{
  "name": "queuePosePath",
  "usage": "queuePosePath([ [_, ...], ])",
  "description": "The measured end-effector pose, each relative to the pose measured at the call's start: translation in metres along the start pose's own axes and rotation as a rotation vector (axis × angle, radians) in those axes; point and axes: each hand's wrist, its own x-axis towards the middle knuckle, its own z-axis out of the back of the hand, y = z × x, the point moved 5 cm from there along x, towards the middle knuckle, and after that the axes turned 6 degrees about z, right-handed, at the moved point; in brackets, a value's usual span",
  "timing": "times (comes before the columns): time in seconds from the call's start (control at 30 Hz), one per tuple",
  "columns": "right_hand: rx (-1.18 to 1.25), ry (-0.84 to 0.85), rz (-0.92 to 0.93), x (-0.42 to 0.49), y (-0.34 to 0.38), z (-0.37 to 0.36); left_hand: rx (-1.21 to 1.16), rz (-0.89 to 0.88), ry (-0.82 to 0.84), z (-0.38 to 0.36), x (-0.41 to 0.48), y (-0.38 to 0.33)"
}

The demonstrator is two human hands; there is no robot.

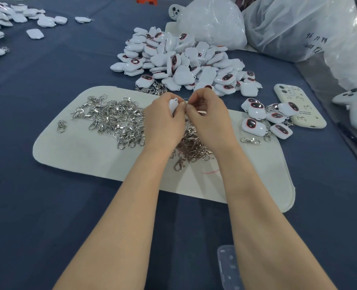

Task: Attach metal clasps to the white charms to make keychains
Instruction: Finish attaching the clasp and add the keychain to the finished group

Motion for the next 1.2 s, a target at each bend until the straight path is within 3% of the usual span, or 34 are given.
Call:
queuePosePath([
  [0.27, -0.032, 0.016, 0.109, -0.002, 0.006, 0.000, -0.095, 0.075, 0.050, 0.003, 0.004, 0.004],
  [0.53, -0.056, -0.018, 0.045, -0.003, 0.000, 0.005, -0.159, 0.126, 0.162, -0.002, 0.004, 0.005],
  [0.73, -0.098, -0.017, 0.018, -0.003, -0.002, 0.007, -0.005, -0.014, 0.089, 0.003, 0.004, -0.001],
  [0.93, -0.179, 0.007, 0.103, -0.002, 0.005, 0.004, 0.095, -0.075, 0.045, 0.003, 0.003, -0.002],
  [1.2, 0.079, -0.019, -0.091, 0.000, -0.004, -0.004, -0.107, 0.031, 0.033, -0.001, 0.003, 0.004],
])
